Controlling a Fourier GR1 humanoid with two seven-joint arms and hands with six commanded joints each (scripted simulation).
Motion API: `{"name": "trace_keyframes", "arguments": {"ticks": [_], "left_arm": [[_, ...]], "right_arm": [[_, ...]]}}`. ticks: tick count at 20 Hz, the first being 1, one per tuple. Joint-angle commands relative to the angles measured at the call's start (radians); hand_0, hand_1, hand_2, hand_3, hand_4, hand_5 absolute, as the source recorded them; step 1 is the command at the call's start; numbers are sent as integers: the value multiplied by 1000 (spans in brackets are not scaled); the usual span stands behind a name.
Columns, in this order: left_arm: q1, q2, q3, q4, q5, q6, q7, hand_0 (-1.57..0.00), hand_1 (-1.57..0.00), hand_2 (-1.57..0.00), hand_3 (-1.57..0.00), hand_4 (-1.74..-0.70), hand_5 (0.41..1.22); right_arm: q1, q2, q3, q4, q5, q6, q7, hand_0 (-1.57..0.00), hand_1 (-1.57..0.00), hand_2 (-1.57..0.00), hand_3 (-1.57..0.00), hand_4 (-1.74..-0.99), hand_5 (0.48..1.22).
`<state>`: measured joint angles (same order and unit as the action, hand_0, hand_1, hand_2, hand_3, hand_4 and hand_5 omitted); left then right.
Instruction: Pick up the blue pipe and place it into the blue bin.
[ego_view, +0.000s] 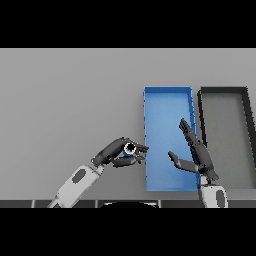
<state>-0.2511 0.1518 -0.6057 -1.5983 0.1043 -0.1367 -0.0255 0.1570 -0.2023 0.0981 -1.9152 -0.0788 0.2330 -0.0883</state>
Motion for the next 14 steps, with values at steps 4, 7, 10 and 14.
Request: {"name": "trace_keyframes", "arguments": {"ticks": [4, 7, 10, 14], "left_arm": [[4, 9, -5, -1, -11, -6, -12, -1571, -1571, -1571, -1491, -1741, 1221], [-1, 8, -8, -7, -20, -1, -5, -1571, -1571, -1571, -1487, -1741, 1221], [-8, 0, -8, 10, -26, -1, 0, -1571, -1571, -1571, -1484, -1741, 1221], [-10, -2, -5, 12, -18, -13, -18, -1571, -1571, -1571, -1488, -1741, 1221]], "right_arm": [[-82, -124, 37, -124, -157, 129, 168, 1, 1, 1, 1, -1314, 500], [-193, -154, 97, -170, -214, 152, 297, 1, 1, 1, 1, -1306, 502], [-288, -156, 163, -168, -202, 185, 357, 1, 1, 1, 1, -1311, 517], [-388, -117, 237, -115, -175, 226, 401, 1, 1, 1, 1, -1253, 529]]}}
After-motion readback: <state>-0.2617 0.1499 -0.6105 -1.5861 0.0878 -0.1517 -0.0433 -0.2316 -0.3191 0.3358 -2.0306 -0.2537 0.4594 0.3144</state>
